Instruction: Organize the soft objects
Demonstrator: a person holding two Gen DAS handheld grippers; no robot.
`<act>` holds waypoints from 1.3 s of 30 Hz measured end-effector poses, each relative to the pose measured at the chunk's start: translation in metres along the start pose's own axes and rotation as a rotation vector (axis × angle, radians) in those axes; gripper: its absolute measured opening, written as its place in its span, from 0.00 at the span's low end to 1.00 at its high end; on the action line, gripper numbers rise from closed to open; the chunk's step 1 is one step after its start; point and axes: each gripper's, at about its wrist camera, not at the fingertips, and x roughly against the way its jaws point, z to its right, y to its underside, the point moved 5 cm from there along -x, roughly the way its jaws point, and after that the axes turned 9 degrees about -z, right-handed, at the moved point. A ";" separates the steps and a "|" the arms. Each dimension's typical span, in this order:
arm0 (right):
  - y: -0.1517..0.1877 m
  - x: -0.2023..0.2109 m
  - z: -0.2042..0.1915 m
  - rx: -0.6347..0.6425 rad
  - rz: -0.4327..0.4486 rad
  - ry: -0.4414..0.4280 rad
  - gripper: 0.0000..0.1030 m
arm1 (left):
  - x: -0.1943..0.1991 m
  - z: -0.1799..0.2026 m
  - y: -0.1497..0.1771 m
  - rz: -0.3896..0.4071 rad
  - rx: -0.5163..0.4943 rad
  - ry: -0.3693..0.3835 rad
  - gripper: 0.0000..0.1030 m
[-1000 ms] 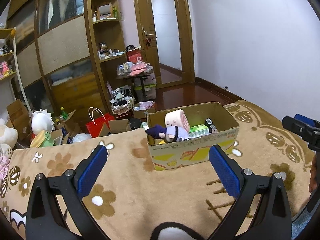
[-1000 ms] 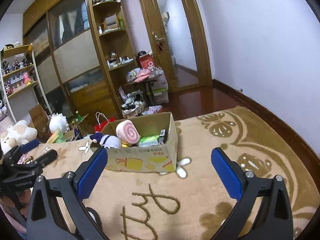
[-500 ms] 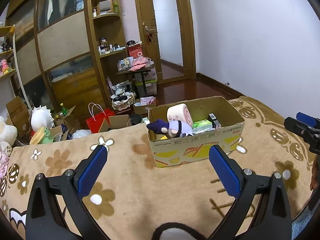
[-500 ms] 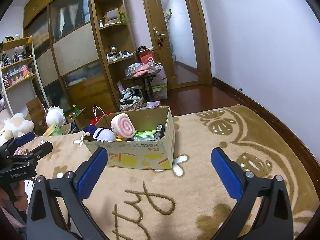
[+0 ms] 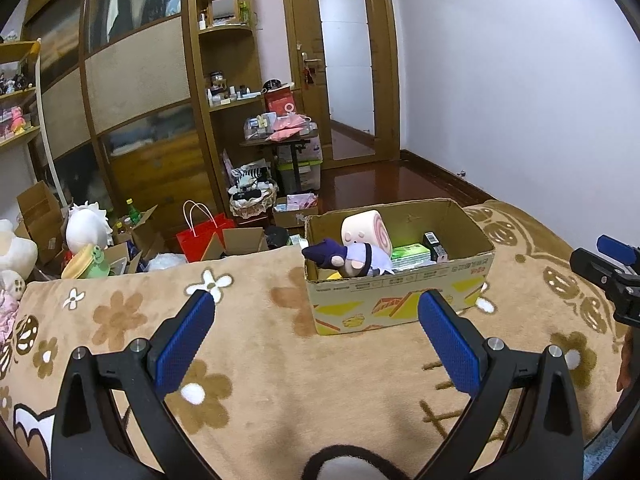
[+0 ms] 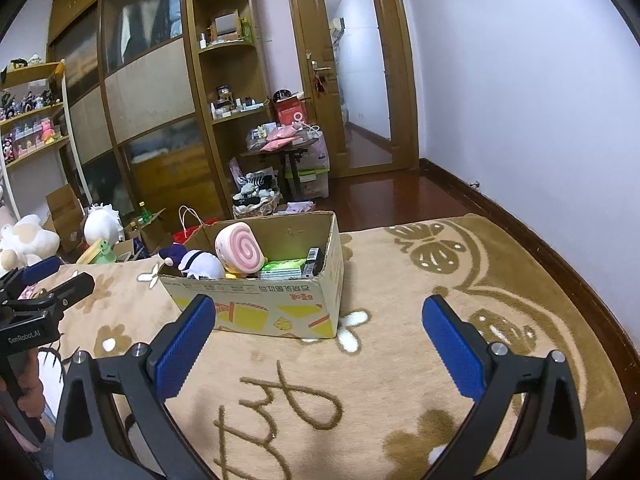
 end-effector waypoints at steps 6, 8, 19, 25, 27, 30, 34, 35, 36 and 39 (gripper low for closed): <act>0.000 0.000 0.000 -0.002 0.000 -0.002 1.00 | -0.002 0.002 0.001 -0.010 -0.006 0.010 0.98; 0.000 0.000 -0.001 -0.001 0.001 -0.001 1.00 | -0.001 0.003 0.001 -0.008 -0.014 0.007 0.98; -0.001 0.001 0.000 0.001 0.002 0.001 1.00 | 0.000 0.003 0.003 -0.016 -0.013 0.008 0.98; -0.001 0.001 0.000 0.000 0.002 0.001 1.00 | -0.001 0.002 0.002 -0.022 -0.016 0.013 0.98; -0.001 0.001 0.000 0.001 0.002 0.002 1.00 | -0.002 0.002 0.003 -0.025 -0.014 0.017 0.98; -0.001 0.001 0.000 0.002 0.002 0.000 1.00 | -0.003 0.001 0.004 -0.027 -0.014 0.021 0.98; -0.001 0.001 0.000 0.002 0.003 0.001 1.00 | -0.003 0.000 0.004 -0.026 -0.016 0.021 0.98; -0.001 0.001 0.000 0.001 0.002 0.001 1.00 | -0.003 0.000 0.004 -0.026 -0.018 0.020 0.98; -0.001 0.001 0.000 0.001 0.002 -0.001 1.00 | -0.003 0.000 0.005 -0.026 -0.018 0.019 0.98; -0.001 0.001 0.000 0.003 0.002 0.002 1.00 | -0.003 0.001 0.005 -0.031 -0.021 0.026 0.98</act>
